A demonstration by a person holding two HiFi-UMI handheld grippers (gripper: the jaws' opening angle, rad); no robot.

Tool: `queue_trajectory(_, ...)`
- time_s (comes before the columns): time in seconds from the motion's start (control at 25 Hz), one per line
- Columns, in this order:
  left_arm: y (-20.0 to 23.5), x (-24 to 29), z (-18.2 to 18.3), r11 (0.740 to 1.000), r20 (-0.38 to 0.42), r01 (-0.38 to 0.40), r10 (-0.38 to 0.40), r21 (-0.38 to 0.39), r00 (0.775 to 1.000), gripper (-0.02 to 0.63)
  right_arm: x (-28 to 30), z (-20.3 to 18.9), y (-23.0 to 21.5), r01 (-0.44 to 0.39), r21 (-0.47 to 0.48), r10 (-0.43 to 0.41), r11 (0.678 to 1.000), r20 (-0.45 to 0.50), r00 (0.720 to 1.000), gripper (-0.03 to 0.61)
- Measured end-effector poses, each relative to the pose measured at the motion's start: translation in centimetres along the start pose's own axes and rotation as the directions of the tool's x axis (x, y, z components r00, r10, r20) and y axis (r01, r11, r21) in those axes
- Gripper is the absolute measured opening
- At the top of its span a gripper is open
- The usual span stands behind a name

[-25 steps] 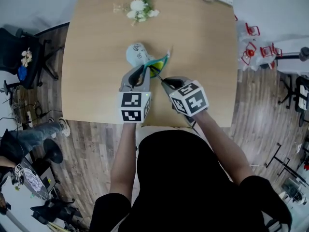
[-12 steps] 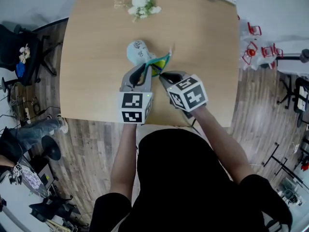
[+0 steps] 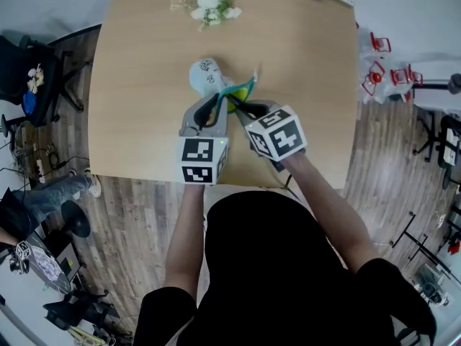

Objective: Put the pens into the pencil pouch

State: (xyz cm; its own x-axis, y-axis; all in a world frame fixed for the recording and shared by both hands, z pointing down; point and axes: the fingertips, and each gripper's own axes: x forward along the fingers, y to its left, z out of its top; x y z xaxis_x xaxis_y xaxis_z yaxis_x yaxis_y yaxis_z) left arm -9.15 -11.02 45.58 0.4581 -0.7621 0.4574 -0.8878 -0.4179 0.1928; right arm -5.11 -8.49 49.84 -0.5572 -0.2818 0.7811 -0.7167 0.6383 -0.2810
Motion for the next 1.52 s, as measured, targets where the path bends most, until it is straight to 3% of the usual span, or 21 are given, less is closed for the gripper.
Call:
queue_trajectory(0.68, -0.1, -0.1, 0.0, 1.0, 0.005, 0.003, -0.003, -0.001, 1.0, 0.035, -1.0, -0.1, -0.2, 0.008, 0.007, -0.008, 1.0, 0.016, 1.0, 0.046)
queue_trajectory(1.52, -0.5, -2.6, 2.2, 0.997, 0.014, -0.021, 0.02, 0.068, 1.0, 0.035, -5.2, 1.2, -1.3, 0.076, 0.04, -0.08, 0.996, 0.139, 0.987, 0.046)
